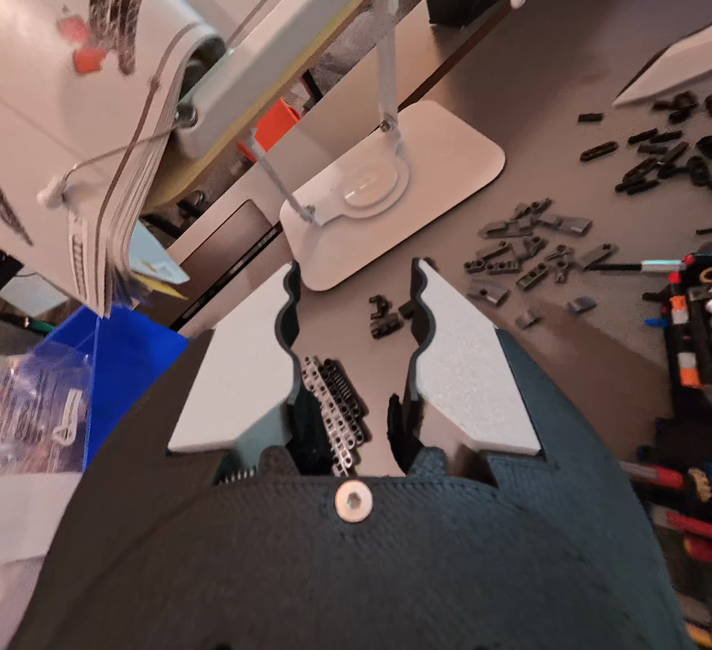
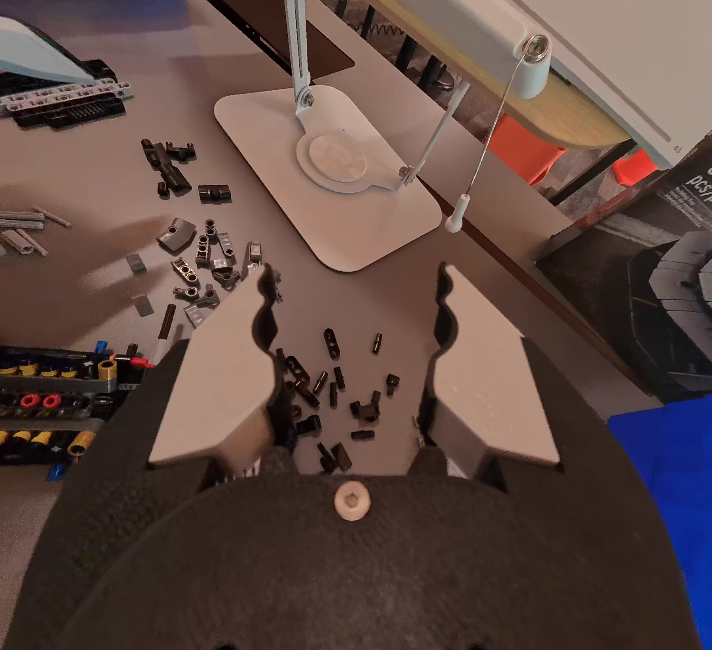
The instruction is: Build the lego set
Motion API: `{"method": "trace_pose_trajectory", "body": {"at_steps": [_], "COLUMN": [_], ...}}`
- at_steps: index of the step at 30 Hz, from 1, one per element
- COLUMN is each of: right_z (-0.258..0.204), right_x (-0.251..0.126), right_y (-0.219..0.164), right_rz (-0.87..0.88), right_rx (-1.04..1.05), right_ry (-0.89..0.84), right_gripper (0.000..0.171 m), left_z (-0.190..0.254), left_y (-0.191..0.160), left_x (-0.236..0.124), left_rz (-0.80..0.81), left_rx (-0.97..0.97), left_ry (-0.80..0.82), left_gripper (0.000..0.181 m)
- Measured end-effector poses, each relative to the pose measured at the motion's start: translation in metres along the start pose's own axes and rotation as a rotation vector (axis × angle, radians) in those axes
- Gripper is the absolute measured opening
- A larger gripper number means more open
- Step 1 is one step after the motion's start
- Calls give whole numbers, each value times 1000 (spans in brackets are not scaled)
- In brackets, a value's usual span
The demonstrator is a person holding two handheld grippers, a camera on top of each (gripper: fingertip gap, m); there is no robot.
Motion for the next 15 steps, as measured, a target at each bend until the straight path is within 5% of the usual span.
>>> {"method": "trace_pose_trajectory", "body": {"at_steps": [7,9,15], "right_z": [4,6,14], "right_x": [-20,-32,-80], "right_y": [16,21,12], "right_rz": [59,67,22], "right_rx": [-39,-23,41], "right_ry": [36,54,85], "right_gripper": [23,5,2], "left_z": [-9,-5,0], "left_y": [-8,-8,-21], "left_x": [-8,-9,-5], "left_rz": [54,55,97], "left_rx": [-34,-34,-57], "left_ry": [17,21,-6], "left_gripper": [2,0,0]}}
Point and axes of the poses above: each gripper's, where its closed fingertips meet, x out along the fingers, y out of its top, z = x × y across the jaws, the point moved 8 cm from there along -x, back along the fingers, and after that the axes turned 15 degrees about z, right-handed, at the moved point
